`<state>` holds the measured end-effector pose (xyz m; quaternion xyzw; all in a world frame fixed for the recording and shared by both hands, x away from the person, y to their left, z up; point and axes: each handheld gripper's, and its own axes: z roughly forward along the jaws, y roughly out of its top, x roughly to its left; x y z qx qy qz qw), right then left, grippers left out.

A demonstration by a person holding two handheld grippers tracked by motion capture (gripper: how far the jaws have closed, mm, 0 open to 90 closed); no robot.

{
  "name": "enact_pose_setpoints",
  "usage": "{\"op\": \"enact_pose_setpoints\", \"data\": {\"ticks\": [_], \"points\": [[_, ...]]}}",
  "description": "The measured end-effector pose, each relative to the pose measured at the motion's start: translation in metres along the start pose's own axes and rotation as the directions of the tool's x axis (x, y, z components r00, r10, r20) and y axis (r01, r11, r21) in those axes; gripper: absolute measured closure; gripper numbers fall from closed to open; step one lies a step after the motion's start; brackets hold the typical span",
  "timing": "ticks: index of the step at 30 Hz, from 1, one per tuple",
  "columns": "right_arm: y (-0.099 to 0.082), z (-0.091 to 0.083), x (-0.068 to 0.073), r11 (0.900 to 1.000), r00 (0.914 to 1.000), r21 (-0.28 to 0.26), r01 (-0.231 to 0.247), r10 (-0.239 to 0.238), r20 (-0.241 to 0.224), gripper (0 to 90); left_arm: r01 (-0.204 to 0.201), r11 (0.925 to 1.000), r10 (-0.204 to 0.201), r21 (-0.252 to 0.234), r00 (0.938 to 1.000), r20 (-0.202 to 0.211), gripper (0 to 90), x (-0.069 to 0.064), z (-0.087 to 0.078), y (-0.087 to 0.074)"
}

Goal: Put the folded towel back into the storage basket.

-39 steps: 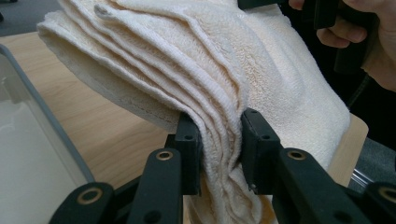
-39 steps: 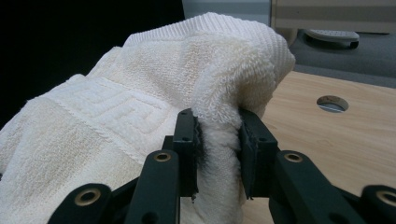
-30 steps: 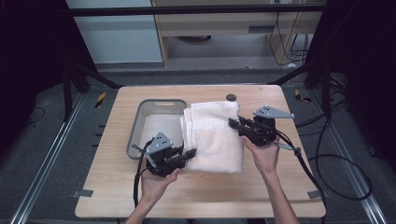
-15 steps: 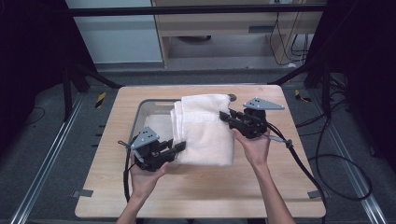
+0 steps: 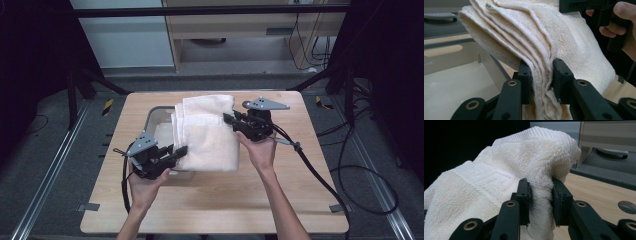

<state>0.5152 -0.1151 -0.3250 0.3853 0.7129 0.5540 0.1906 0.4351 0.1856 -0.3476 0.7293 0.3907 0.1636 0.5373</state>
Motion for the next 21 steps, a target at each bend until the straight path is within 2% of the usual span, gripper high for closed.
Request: {"op": "enact_pose_setpoints", "data": {"ticks": [11, 21], "points": [[0.014, 0.019, 0.014, 0.9995, 0.9995, -0.007, 0.030, -0.030, -0.003, 70.9, 0.023, 0.9993, -0.024, -0.028, 0.9990, -0.036, 70.5, 0.015, -0.012, 0.003], [0.021, 0.039, 0.024, 0.9996, 0.9994, 0.001, 0.028, -0.028, -0.019, 70.8, 0.035, 0.9985, -0.038, -0.042, 0.9956, -0.086, 70.7, 0.030, -0.022, 0.005]]}}
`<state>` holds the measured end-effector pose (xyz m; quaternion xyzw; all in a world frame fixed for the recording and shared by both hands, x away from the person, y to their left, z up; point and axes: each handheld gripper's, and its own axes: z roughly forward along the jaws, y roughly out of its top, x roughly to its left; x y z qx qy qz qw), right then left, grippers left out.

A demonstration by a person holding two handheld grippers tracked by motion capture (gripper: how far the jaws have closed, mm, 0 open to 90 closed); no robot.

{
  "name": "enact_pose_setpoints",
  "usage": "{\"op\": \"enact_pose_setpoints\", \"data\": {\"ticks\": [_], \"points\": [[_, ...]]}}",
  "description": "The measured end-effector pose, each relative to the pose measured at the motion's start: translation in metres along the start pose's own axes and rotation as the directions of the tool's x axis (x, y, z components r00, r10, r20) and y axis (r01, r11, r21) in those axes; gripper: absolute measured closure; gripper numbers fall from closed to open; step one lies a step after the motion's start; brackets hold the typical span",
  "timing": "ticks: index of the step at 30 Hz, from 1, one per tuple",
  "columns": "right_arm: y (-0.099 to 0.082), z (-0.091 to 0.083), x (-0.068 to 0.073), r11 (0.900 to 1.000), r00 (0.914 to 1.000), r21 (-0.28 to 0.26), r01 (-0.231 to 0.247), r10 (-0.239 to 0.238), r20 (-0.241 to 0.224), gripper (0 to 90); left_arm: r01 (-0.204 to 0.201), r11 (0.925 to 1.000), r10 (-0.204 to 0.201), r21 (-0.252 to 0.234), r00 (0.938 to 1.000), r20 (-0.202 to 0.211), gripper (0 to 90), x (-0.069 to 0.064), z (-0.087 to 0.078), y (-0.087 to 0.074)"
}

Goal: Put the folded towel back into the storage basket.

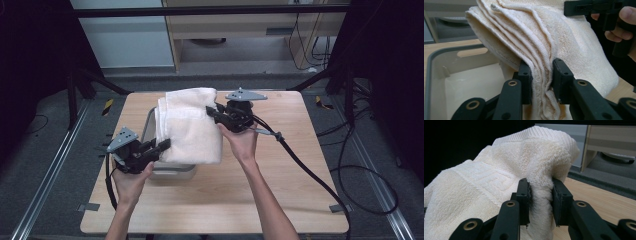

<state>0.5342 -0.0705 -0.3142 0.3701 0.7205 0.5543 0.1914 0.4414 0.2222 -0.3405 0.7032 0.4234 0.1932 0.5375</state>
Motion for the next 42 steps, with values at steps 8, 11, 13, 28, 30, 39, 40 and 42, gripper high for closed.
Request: {"op": "enact_pose_setpoints", "data": {"ticks": [8, 11, 13, 28, 30, 39, 40, 42], "points": [[0.003, 0.019, 0.007, 1.0000, 0.9999, 0.004, 0.000, 0.000, -0.011, 70.8, 0.027, 0.9996, -0.027, -0.003, 0.9994, -0.020, 70.7, 0.015, -0.006, 0.001], [0.005, 0.026, 0.010, 1.0000, 0.9999, 0.006, -0.002, 0.002, -0.016, 70.9, 0.032, 0.9995, -0.032, -0.005, 0.9990, -0.031, 70.8, 0.020, -0.008, 0.000], [0.006, 0.029, 0.012, 1.0000, 0.9999, 0.007, -0.002, 0.002, -0.016, 70.9, 0.035, 0.9994, -0.035, -0.007, 0.9987, -0.037, 70.8, 0.023, -0.009, 0.000], [0.008, 0.058, 0.024, 0.9997, 0.9997, 0.021, 0.008, -0.007, -0.025, 70.9, 0.063, 0.9980, -0.062, 0.001, 0.9951, -0.076, 70.9, 0.047, -0.014, -0.003], [0.007, 0.063, 0.024, 0.9996, 0.9996, 0.024, 0.011, -0.010, -0.026, 71.0, 0.066, 0.9978, -0.065, 0.003, 0.9944, -0.083, 70.9, 0.051, -0.014, -0.004], [0.000, 0.081, 0.024, 0.9992, 0.9995, 0.039, -0.003, 0.004, -0.031, 71.0, 0.080, 0.9966, -0.077, 0.019, 0.9910, -0.109, 70.9, 0.062, -0.009, -0.009], [-0.001, 0.083, 0.023, 0.9992, 0.9995, 0.041, -0.003, 0.004, -0.030, 71.0, 0.080, 0.9966, -0.077, 0.019, 0.9910, -0.109, 70.9, 0.062, -0.009, -0.009], [-0.003, 0.087, 0.023, 0.9990, 0.9996, 0.044, -0.002, 0.004, -0.029, 71.0, 0.080, 0.9964, -0.076, 0.028, 0.9901, -0.118, 71.0, 0.065, -0.006, -0.011]]}}
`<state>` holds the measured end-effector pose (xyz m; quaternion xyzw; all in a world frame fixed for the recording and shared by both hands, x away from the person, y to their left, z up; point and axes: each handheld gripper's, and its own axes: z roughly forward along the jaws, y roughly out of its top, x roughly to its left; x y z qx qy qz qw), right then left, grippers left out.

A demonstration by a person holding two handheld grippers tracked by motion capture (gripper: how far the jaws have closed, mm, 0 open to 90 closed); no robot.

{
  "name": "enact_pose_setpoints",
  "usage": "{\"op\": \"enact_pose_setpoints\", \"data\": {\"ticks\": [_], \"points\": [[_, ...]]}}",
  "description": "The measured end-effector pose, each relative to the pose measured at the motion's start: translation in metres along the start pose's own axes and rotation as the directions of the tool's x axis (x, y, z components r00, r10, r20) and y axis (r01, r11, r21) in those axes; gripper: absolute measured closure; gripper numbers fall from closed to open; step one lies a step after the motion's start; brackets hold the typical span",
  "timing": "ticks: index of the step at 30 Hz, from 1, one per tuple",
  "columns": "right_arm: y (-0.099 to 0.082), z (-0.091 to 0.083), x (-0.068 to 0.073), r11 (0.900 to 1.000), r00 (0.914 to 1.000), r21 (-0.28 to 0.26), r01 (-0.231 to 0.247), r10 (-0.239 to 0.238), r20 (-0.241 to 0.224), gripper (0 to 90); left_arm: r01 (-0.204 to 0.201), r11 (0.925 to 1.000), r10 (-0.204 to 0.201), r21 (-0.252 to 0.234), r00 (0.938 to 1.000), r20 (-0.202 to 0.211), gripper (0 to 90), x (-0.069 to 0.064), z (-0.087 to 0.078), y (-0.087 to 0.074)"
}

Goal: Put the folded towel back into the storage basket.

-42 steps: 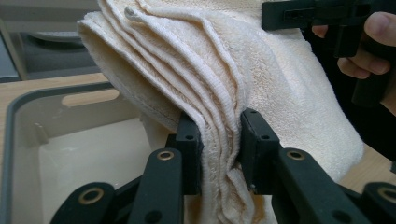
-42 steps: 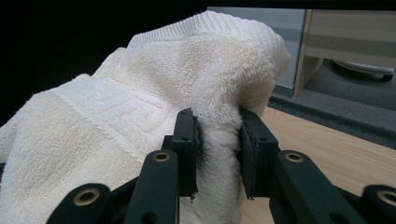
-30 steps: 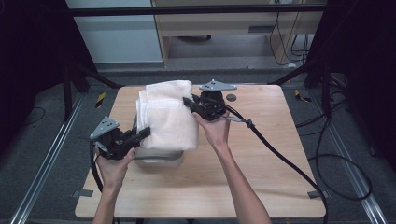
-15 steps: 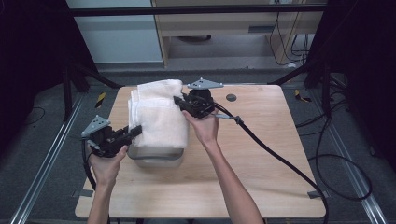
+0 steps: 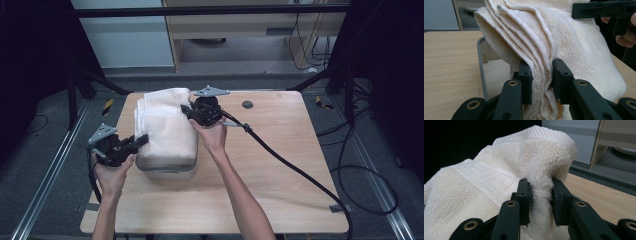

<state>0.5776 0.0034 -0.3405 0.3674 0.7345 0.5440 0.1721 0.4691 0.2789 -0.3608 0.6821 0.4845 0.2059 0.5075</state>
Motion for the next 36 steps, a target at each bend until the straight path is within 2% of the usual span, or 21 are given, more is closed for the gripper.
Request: {"op": "enact_pose_setpoints", "data": {"ticks": [21, 36], "points": [[-0.016, 0.029, -0.004, 0.9992, 0.9998, 0.035, -0.020, 0.020, 0.007, 71.0, 0.016, 0.9986, -0.014, 0.050, 0.9993, -0.034, 71.1, 0.019, 0.016, -0.011], [-0.033, 0.044, -0.004, 0.9957, 0.9988, 0.093, -0.003, -0.001, 0.048, 70.9, 0.021, 0.9940, -0.016, 0.107, 0.9987, -0.048, 71.1, 0.025, 0.030, -0.023]]}}
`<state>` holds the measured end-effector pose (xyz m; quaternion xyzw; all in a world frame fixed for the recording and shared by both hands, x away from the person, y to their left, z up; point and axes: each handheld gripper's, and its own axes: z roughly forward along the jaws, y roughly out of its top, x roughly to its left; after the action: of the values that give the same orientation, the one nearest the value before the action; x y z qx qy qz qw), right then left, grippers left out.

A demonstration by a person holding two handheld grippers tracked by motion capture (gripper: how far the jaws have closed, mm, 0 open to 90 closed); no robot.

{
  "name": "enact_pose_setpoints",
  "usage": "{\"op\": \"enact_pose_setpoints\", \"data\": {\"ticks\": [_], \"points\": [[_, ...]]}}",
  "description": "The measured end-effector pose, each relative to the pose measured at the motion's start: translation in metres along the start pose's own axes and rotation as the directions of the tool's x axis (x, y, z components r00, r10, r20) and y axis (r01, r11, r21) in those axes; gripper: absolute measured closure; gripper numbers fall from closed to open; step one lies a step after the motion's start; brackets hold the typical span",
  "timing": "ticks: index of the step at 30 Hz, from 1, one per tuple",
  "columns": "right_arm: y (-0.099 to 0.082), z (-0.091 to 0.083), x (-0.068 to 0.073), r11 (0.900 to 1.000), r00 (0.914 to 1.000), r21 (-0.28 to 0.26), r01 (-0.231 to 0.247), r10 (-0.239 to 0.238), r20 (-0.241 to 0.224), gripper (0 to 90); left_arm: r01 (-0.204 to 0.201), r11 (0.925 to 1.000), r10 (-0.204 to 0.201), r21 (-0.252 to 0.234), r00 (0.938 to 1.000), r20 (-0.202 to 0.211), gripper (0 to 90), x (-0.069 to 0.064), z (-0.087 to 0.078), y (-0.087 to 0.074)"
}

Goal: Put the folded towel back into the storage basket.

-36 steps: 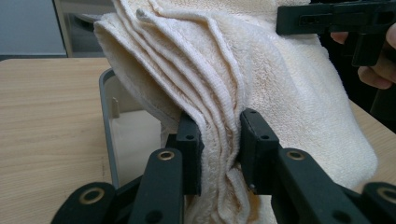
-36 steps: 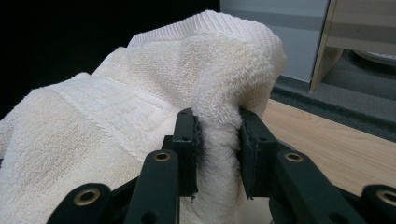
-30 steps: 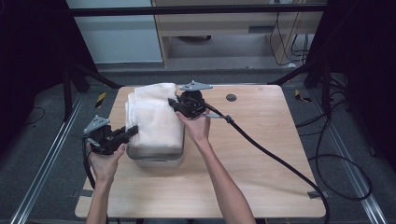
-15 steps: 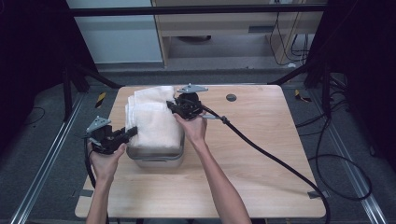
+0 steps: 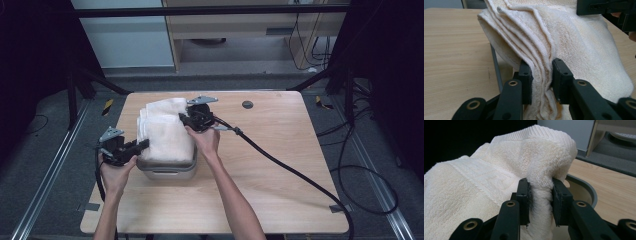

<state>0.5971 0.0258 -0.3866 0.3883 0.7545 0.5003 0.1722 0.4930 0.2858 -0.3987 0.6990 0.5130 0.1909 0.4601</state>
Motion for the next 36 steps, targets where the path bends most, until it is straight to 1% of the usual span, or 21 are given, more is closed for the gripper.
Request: {"op": "enact_pose_setpoints", "data": {"ticks": [1, 7, 8, 17, 20, 22, 25, 28, 31, 36], "points": [[-0.002, 0.001, 0.000, 1.0000, 1.0000, 0.006, -0.001, 0.001, 0.004, 70.8, -0.004, 1.0000, 0.004, 0.008, 1.0000, 0.000, 71.1, 0.001, 0.001, -0.001], [-0.006, 0.003, -0.001, 0.9998, 0.9999, 0.020, -0.002, 0.002, 0.012, 70.7, -0.005, 0.9997, 0.005, 0.023, 1.0000, 0.001, 71.1, 0.001, 0.005, -0.003], [-0.007, 0.003, -0.001, 0.9997, 0.9999, 0.022, -0.009, 0.009, 0.013, 70.7, -0.008, 0.9995, 0.008, 0.029, 1.0000, -0.001, 71.1, 0.001, 0.006, -0.004], [-0.016, 0.009, -0.003, 0.9986, 0.9996, 0.053, 0.002, -0.004, 0.029, 70.3, -0.018, 0.9984, 0.019, 0.054, 0.9998, -0.011, 71.1, 0.000, 0.013, -0.009], [-0.017, 0.010, -0.004, 0.9981, 0.9995, 0.062, -0.002, 0.000, 0.030, 70.2, -0.024, 0.9975, 0.025, 0.066, 0.9995, -0.016, 71.1, -0.001, 0.015, -0.010], [-0.021, 0.012, -0.005, 0.9970, 0.9995, 0.077, -0.011, 0.008, 0.030, 70.0, -0.033, 0.9962, 0.035, 0.081, 0.9991, -0.023, 71.1, -0.002, 0.017, -0.011], [-0.023, 0.012, -0.006, 0.9965, 0.9995, 0.083, -0.012, 0.009, 0.031, 69.9, -0.030, 0.9958, 0.032, 0.086, 0.9991, -0.026, 71.1, -0.003, 0.019, -0.012], [-0.024, 0.013, -0.006, 0.9959, 0.9995, 0.091, -0.008, 0.005, 0.032, 69.8, -0.032, 0.9944, 0.035, 0.100, 0.9989, -0.030, 71.1, -0.002, 0.021, -0.013], [-0.028, 0.014, -0.006, 0.9940, 0.9994, 0.109, -0.002, -0.002, 0.035, 69.6, -0.038, 0.9912, 0.044, 0.126, 0.9982, -0.040, 71.1, -0.002, 0.025, -0.015], [-0.031, 0.016, -0.007, 0.9925, 0.9992, 0.122, 0.003, -0.007, 0.039, 68.7, -0.039, 0.9884, 0.046, 0.147, 0.9982, -0.040, 70.9, -0.001, 0.028, -0.017]]}}
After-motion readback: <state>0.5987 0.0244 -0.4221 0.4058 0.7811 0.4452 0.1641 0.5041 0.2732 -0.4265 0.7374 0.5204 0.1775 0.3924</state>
